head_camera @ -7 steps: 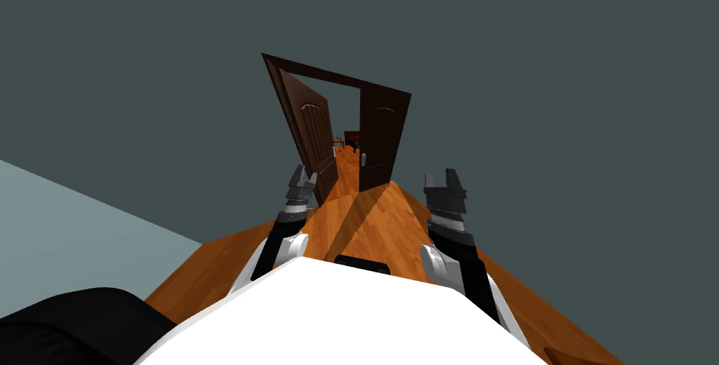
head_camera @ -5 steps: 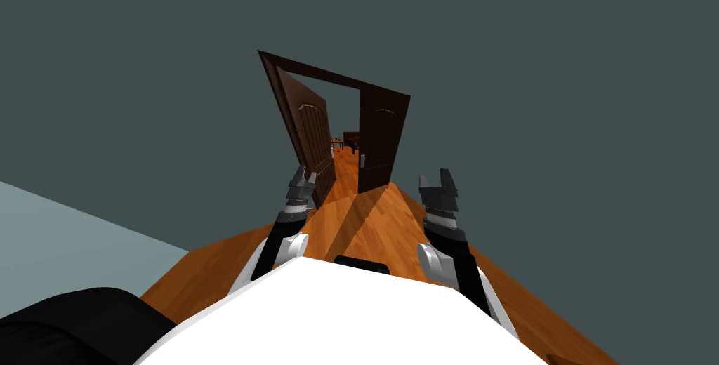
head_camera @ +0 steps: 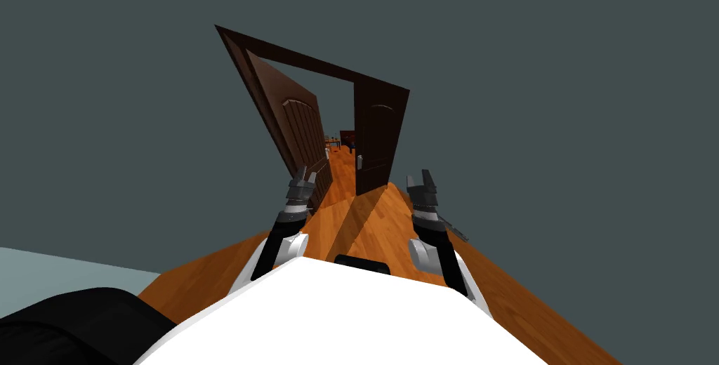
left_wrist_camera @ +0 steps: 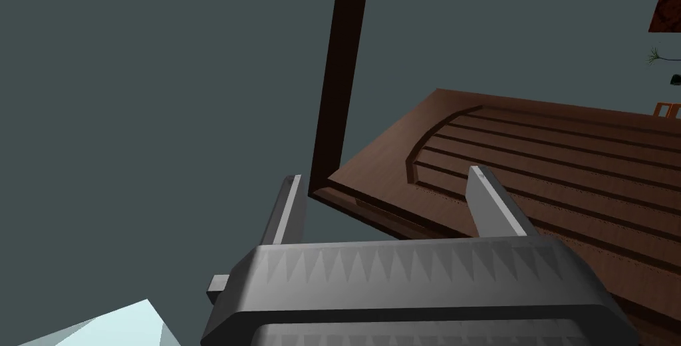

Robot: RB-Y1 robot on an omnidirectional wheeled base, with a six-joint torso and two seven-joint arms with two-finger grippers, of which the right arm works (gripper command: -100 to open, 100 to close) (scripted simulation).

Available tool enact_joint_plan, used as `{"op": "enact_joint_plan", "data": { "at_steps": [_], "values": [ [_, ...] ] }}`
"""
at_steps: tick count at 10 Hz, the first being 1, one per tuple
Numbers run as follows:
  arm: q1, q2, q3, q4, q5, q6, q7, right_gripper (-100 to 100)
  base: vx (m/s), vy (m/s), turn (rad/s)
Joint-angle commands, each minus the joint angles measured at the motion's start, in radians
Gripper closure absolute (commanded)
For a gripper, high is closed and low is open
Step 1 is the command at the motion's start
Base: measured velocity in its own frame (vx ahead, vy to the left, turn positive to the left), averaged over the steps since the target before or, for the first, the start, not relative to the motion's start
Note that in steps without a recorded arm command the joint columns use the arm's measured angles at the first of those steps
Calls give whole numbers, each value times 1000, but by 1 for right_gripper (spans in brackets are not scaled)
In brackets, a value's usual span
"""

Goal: Push the door open

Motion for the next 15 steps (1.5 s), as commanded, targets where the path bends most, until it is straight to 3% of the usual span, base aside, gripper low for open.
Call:
{"op": "enact_joint_plan", "data": {
  "at_steps": [1,5,8,15],
  "values": [
    [-19,-14,30,36,-2,4,-7,-100,186,10,-84],
    [-62,-33,77,110,-6,8,-20,-100,131,10,-58],
    [-110,-50,130,193,-10,12,-34,-100,143,6,-83],
    [-183,-69,211,318,-16,19,-55,-100,105,9,-56]
  ]
}}
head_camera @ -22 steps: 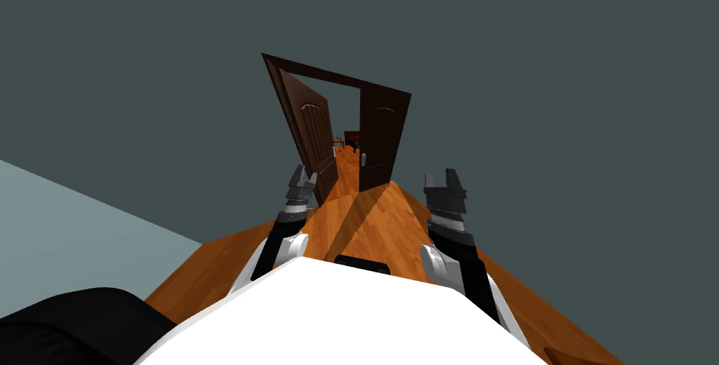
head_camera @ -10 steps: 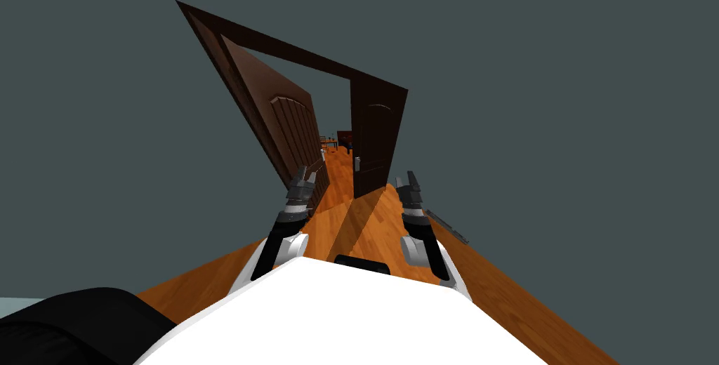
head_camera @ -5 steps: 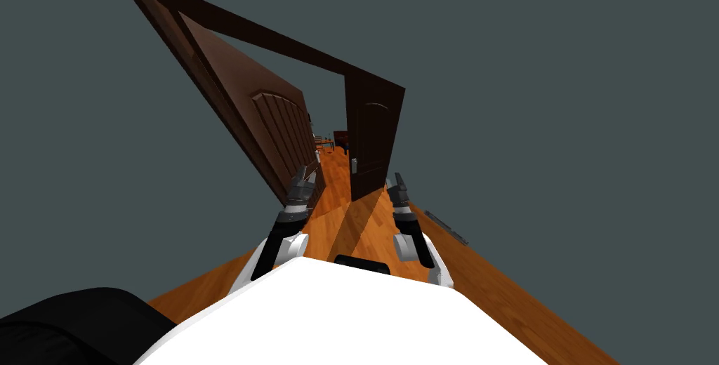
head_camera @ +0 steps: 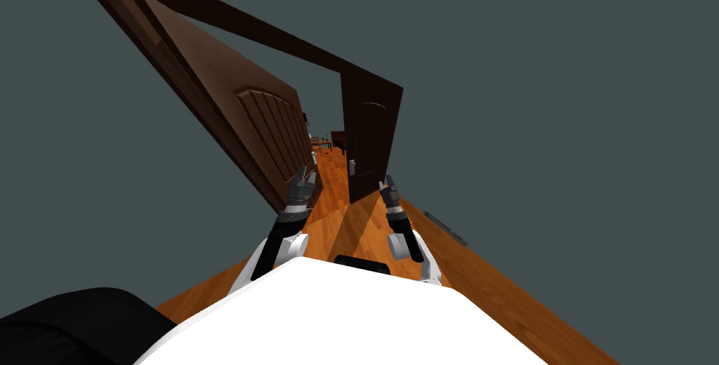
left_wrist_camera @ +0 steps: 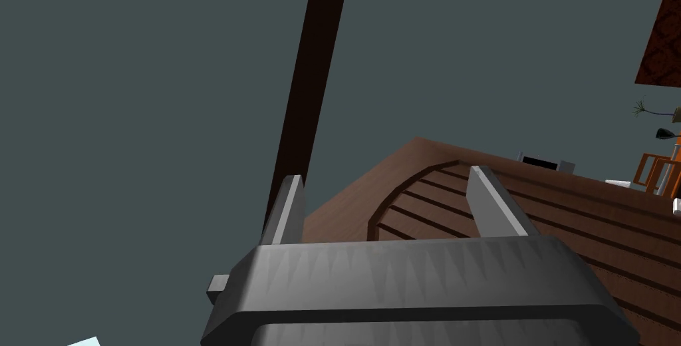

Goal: Push the door open

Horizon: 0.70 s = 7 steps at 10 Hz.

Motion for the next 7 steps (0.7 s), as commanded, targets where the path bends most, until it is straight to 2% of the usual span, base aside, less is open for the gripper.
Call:
{"op": "enact_joint_plan", "data": {
  "at_steps": [1,7],
  "values": [
    [-23,-7,16,31,-3,5,-8,-100,96,13,-57],
    [-89,-18,89,145,-9,11,-27,-100,105,16,-60]
  ]
}}
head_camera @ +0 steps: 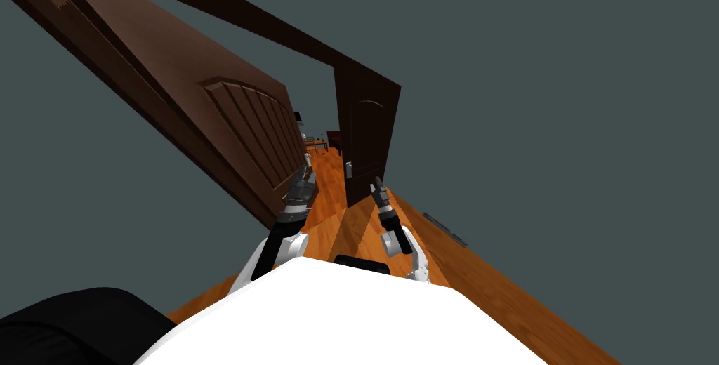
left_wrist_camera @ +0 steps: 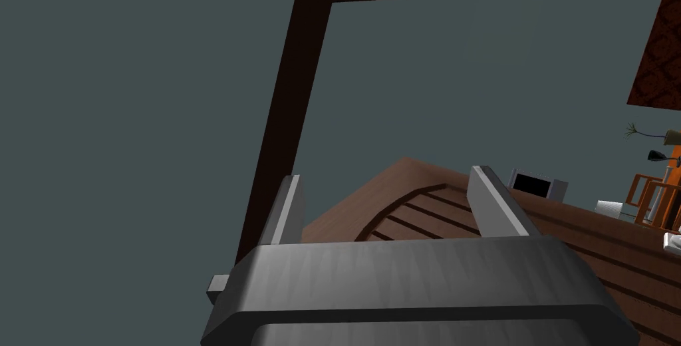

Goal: Push the door open

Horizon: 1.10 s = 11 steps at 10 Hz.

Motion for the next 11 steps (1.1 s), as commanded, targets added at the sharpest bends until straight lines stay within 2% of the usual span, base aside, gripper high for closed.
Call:
{"op": "enact_joint_plan", "data": {
  "at_steps": [1,11],
  "values": [
    [-17,-2,21,38,-1,-6,-5,-100,100,13,-45],
    [-127,-10,142,227,-11,4,-37,-100,96,18,-59]
  ]
}}
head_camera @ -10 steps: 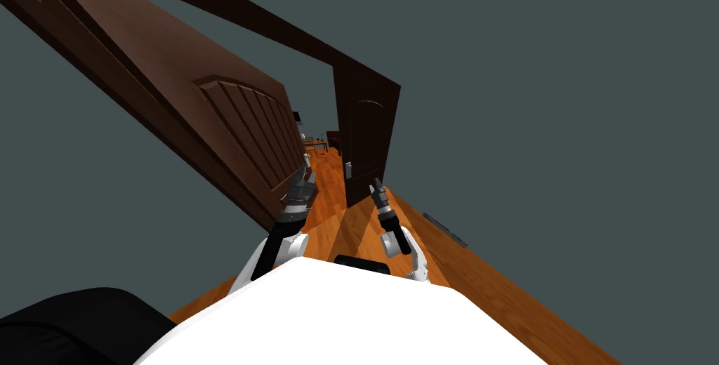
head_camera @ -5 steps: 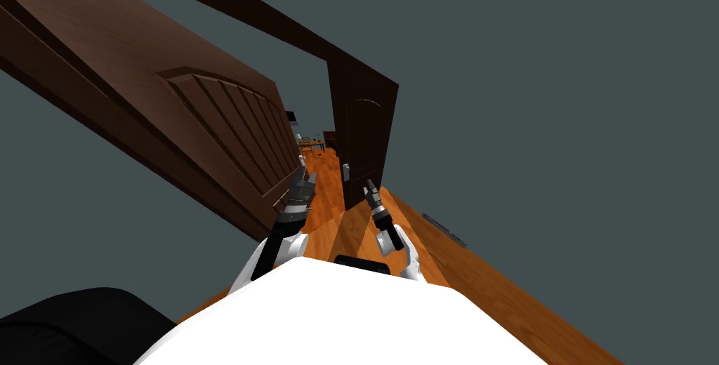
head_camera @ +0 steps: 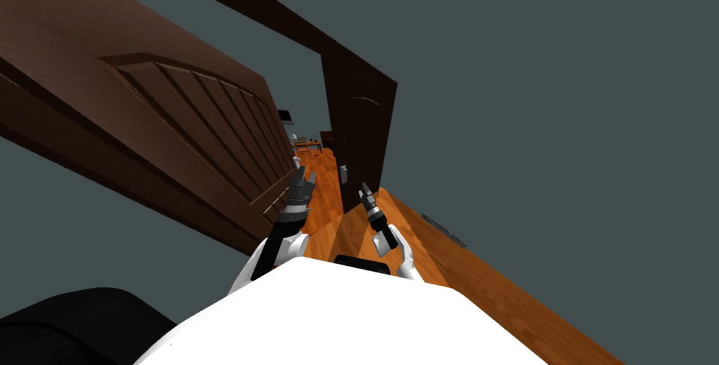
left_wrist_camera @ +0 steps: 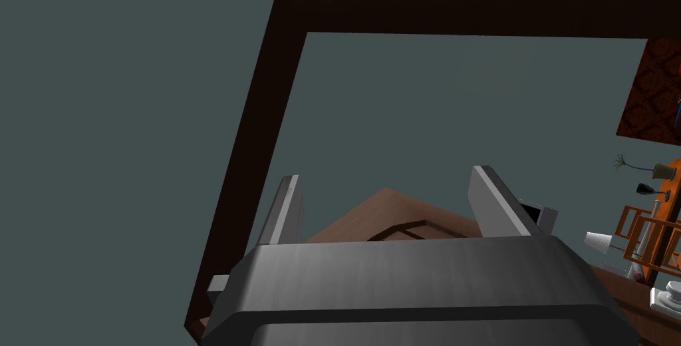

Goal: Push the door open

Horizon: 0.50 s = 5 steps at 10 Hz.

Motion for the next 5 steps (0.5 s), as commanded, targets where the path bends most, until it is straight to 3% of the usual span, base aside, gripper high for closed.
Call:
{"op": "enact_joint_plan", "data": {
  "at_steps": [1,5],
  "values": [
    [-19,1,19,31,-1,4,-6,-100,90,20,-53],
    [-71,1,76,120,-6,8,-20,-100,118,30,-70]
  ]
}}
